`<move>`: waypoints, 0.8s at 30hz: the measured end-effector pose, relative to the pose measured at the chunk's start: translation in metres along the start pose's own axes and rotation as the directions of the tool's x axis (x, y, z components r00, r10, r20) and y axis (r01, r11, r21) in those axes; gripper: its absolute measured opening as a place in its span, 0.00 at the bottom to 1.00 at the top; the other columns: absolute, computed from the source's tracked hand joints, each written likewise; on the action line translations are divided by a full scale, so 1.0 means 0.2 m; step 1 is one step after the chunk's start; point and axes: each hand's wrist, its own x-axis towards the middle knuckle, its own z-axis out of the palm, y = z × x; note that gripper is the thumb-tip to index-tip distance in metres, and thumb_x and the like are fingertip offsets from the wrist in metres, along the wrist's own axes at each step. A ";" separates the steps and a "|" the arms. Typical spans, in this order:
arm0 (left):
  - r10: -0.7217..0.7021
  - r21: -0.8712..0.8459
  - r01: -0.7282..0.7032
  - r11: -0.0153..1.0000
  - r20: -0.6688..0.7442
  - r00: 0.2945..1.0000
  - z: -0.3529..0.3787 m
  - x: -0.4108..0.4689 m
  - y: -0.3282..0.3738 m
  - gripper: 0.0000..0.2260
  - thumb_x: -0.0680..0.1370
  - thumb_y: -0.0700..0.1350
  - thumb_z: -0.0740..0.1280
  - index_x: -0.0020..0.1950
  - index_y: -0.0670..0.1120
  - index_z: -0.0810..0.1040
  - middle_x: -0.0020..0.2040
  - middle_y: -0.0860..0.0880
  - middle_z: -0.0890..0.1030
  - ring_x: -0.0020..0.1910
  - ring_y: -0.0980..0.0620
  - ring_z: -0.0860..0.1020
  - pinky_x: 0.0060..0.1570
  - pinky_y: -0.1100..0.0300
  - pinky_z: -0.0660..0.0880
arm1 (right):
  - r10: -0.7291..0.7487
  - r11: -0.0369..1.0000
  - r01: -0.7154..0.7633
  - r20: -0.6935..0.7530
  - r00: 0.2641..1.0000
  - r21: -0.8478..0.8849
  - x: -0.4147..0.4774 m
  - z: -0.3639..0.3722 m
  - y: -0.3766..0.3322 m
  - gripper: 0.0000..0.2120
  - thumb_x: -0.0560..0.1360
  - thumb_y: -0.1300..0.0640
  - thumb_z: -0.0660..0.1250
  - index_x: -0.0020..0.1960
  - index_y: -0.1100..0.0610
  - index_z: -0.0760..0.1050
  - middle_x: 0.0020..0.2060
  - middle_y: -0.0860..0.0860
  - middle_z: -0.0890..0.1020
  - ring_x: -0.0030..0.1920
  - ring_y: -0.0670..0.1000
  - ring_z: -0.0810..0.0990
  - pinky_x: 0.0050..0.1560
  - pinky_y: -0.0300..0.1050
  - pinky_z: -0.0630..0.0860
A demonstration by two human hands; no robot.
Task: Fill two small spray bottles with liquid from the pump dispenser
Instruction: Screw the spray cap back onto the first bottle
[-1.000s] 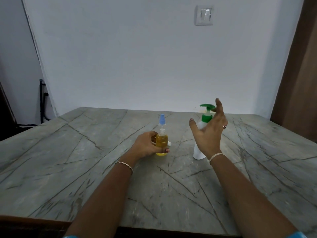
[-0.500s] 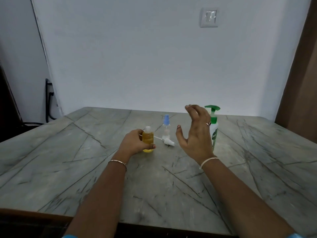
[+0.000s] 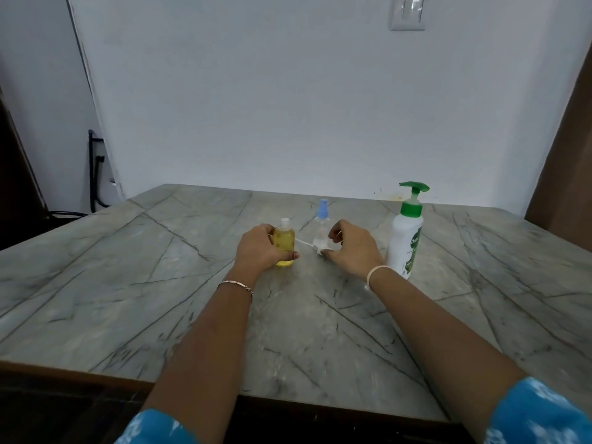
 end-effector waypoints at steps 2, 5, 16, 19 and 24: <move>0.002 -0.001 -0.002 1.000 -0.002 1.000 0.00 0.00 0.00 0.32 0.63 0.54 0.80 0.62 0.43 0.75 0.56 0.46 0.80 0.55 0.48 0.77 0.49 0.61 0.71 | 0.053 0.998 -0.054 0.044 0.998 0.024 0.01 0.02 0.00 0.17 0.69 0.51 0.76 0.51 0.54 0.72 0.48 0.51 0.80 0.48 0.51 0.78 0.48 0.44 0.75; 0.001 0.012 -0.001 1.000 0.004 1.000 0.00 -0.01 0.00 0.34 0.63 0.55 0.79 0.64 0.43 0.74 0.58 0.45 0.79 0.56 0.47 0.77 0.50 0.60 0.71 | 0.085 0.996 -0.087 0.062 0.994 0.032 0.03 0.06 -0.01 0.17 0.69 0.51 0.76 0.50 0.53 0.71 0.47 0.51 0.80 0.48 0.52 0.78 0.46 0.43 0.73; -0.020 -0.017 0.020 1.000 0.013 1.000 0.00 0.00 -0.01 0.33 0.63 0.55 0.80 0.63 0.44 0.75 0.57 0.46 0.80 0.55 0.49 0.77 0.49 0.61 0.71 | 0.169 0.985 -0.169 0.029 0.985 0.027 0.04 0.11 0.01 0.09 0.71 0.53 0.72 0.47 0.54 0.74 0.46 0.52 0.81 0.51 0.56 0.78 0.50 0.48 0.76; -0.030 -0.030 0.030 0.999 0.022 0.999 0.00 0.00 0.00 0.34 0.63 0.55 0.80 0.65 0.44 0.74 0.58 0.46 0.79 0.56 0.48 0.77 0.51 0.59 0.72 | 0.162 0.984 -0.163 0.023 0.986 0.074 0.02 0.09 -0.01 0.09 0.73 0.52 0.71 0.48 0.54 0.75 0.45 0.52 0.81 0.48 0.53 0.78 0.46 0.44 0.74; -0.062 -0.059 0.064 0.996 0.049 0.997 0.01 0.01 0.00 0.37 0.63 0.57 0.79 0.67 0.44 0.72 0.61 0.46 0.78 0.59 0.48 0.76 0.55 0.58 0.73 | 0.103 0.967 -0.079 -0.091 0.990 0.241 0.00 0.01 -0.09 0.08 0.76 0.52 0.68 0.52 0.55 0.75 0.43 0.50 0.79 0.40 0.50 0.76 0.35 0.37 0.67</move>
